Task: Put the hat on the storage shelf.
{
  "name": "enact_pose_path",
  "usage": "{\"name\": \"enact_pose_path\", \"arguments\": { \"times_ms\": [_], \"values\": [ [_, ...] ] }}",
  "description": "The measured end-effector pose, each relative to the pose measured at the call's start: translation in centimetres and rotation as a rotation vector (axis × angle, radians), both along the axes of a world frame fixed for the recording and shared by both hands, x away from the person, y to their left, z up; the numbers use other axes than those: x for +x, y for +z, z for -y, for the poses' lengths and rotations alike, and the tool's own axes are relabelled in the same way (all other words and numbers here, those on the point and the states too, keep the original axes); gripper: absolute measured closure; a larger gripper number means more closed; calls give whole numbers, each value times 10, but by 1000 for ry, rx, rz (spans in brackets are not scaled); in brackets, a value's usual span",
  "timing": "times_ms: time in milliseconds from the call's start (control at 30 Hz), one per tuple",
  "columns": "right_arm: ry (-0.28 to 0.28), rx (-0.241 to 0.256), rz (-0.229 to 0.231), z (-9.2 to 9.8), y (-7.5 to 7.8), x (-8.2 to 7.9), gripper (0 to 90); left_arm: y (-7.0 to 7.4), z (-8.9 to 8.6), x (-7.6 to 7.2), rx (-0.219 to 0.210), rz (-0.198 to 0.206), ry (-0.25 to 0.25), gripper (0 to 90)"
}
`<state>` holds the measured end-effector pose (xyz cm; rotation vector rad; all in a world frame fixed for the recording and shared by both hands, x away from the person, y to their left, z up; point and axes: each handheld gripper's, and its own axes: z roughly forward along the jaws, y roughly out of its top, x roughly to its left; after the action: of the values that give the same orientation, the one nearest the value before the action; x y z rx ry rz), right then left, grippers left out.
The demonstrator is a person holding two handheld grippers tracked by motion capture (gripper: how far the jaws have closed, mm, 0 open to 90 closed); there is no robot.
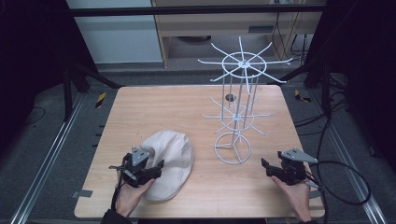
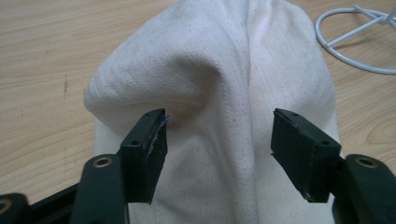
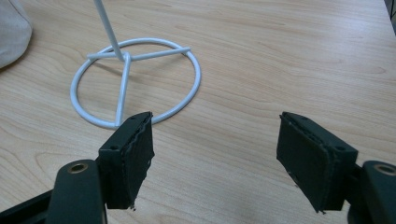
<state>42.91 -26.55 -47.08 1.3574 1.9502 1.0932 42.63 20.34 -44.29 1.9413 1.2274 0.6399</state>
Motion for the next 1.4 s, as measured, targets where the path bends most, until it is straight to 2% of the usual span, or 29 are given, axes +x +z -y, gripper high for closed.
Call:
{"name": "enact_pose_path", "arguments": {
  "times_ms": [167, 333, 433, 567, 733, 867, 1000, 1267, 1400],
  "values": [
    [1, -1, -1, 0, 0, 0, 273, -5, 1, 6, -1, -29, 12, 428],
    [3, -13, 3, 0, -1, 1, 273, -8, 3, 11, 5, -46, 4, 505],
    [5, -7, -3, -1, -1, 1, 273, -9, 2, 13, 9, -62, 2, 580],
    [5, -8, 0, 0, -1, 1, 273, -10, 0, 17, -31, -101, 0, 671],
    [5, -10, 1, 0, -1, 1, 273, -9, -2, 19, -48, -120, -14, 808],
    [7, -12, 1, 0, -2, 1, 273, -7, -3, 17, -50, -103, -24, 859],
    [8, -13, 0, 0, -1, 1, 272, -2, -7, 15, -65, -87, -30, 868],
    [7, -24, 3, 0, -2, 1, 270, 12, -16, 8, -99, -30, -34, 873],
    [8, -25, 4, 1, -2, 1, 270, 21, -21, 3, -114, 12, -35, 873]
  ]
}}
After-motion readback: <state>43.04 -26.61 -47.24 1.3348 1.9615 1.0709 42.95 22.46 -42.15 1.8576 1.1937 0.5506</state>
